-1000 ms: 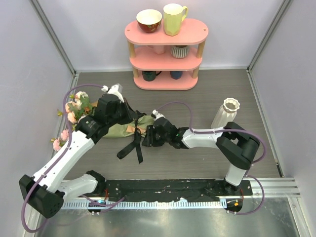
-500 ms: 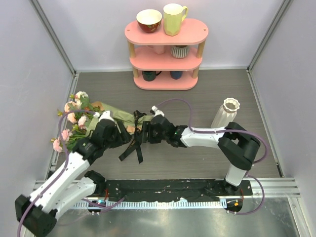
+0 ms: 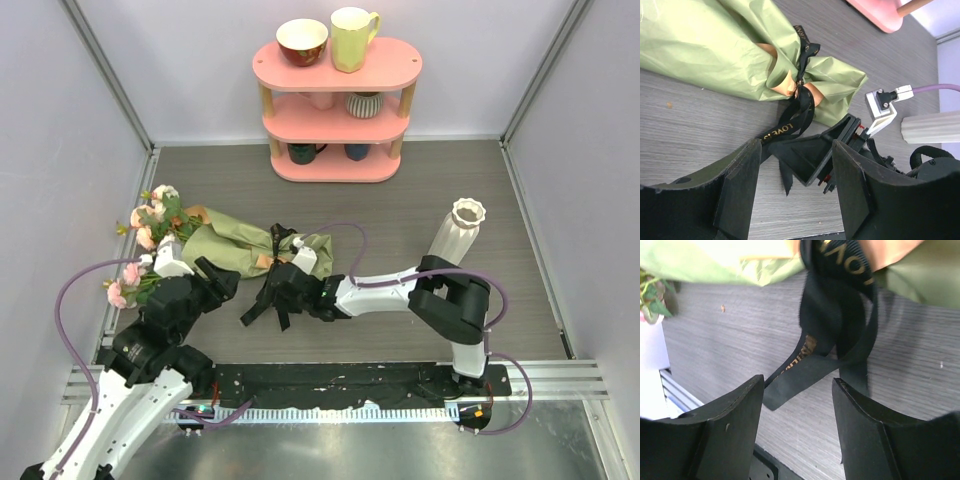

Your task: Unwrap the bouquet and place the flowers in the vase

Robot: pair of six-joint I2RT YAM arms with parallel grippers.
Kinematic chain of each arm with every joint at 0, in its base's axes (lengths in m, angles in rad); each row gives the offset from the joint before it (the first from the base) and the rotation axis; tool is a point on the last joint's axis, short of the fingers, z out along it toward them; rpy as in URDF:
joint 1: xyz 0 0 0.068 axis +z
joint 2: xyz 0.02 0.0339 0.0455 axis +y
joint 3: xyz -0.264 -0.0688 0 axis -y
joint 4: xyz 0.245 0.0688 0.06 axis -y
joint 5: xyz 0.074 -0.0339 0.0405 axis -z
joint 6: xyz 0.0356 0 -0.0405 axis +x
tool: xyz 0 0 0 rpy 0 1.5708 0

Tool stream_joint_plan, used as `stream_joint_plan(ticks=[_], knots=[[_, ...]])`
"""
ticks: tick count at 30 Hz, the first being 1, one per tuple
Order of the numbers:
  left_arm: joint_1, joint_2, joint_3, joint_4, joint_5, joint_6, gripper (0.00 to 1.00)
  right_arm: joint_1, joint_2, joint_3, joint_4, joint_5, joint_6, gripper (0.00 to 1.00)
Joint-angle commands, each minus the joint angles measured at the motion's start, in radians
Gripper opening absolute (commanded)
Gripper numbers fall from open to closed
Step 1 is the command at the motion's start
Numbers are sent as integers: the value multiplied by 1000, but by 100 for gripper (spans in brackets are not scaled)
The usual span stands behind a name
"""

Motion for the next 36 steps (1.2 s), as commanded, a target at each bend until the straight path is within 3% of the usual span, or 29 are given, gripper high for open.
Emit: stream_joint_plan(ticks=[1,10,13,17,18,22,28,36], knots=[[-2,23,30,-25,-37,-13,62,6,30,42,34,95,100,63],[-2,18,38,-22,-66,-52,61,17,124,128,23,205,127,56],[-2,18,41,-19,-75,-51,62,18,124,127,32,265,143,41],[-2,54,47,-21,-71,-48,64,17,34,67,55,313,102,3],[-2,66,49,-18,-66,-45,66,15,-3,47,66,310,48,1],[-2,135,26,43,-5,-29,70,-43,-173,-74,98,201,-134,1],[-2,287,-36,178,125,-52,66,-239,-249,-209,146,-328,-283,1],[-2,423,-59,214,126,-48,60,-318,-353,-235,11,-390,-480,1]])
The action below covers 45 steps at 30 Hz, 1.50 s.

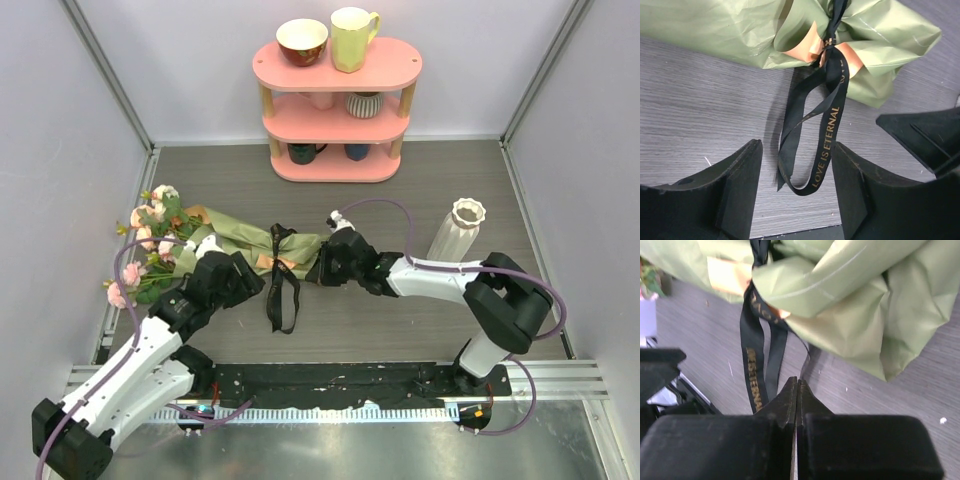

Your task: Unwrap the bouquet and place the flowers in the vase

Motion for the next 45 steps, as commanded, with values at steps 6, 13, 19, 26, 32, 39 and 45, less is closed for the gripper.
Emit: stream_joint_plan(ticks=[6,13,19,26,32,39,45], knots=[[0,74,-49,127,-33,-10,45,113,-15,93,-64,-103,-157,41],[0,289,-61,206,-23,3,27,125,-31,87,-67,7,-149,44],[-11,469,-47,386,175,14,15,66,-142,-8,-87,76,-145,44],[-120,481,-9,504,178,-29,18,18,-186,-62,-87,70,-140,44],[-134,593,94,511,284,26,42,15,-186,-40,-82,56,-146,44],[-105,253,50,228,-13,97,73,15,-163,-39,-64,10,-148,43],[-14,215,13,159,0,108,60,16,-150,-36,-32,-3,-140,43]])
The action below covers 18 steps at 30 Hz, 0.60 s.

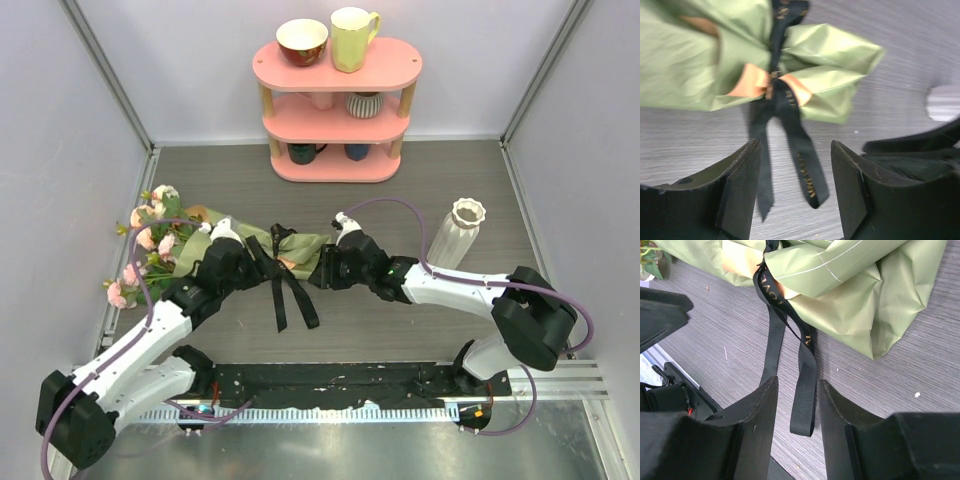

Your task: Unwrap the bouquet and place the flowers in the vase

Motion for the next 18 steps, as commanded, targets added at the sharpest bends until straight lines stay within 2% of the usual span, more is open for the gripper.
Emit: stream_joint_plan(ticks=[1,5,6,8,10,13,18], knots=[[43,48,-37,-83,-29,43,61,3,0,21,65,-23,-11,43],[58,173,-8,-66,-55,95,73,3,-4,38,48,-26,-26,43],[63,196,0,-41,-45,101,73,2,-7,42,44,-24,-37,43],[69,250,-2,-7,-23,100,61,0,-13,58,27,-6,-49,43],[71,289,-15,57,-11,98,56,0,-10,71,15,5,-75,43],[72,329,-22,117,14,106,58,-15,22,125,7,5,-108,43],[75,385,-46,217,70,113,64,-115,134,286,33,-145,-118,42]])
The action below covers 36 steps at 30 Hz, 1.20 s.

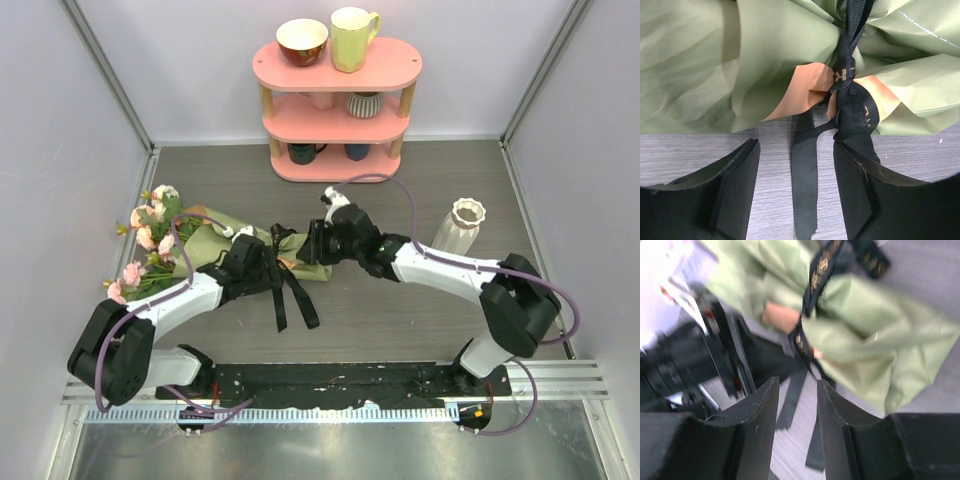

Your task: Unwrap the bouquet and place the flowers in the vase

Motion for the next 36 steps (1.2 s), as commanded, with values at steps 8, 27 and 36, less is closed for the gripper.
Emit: stream_joint_plan(ticks=[8,27,36], knots=[[10,56,-53,217,76,25,48,-113,318,449,-9,-128,-85,42],[32,-142,-157,225,82,-91,0,-54,634,767,-236,-42,-59,49],[32,-94,-149,242,88,-136,0,-39,665,788,-214,-10,-82,29]])
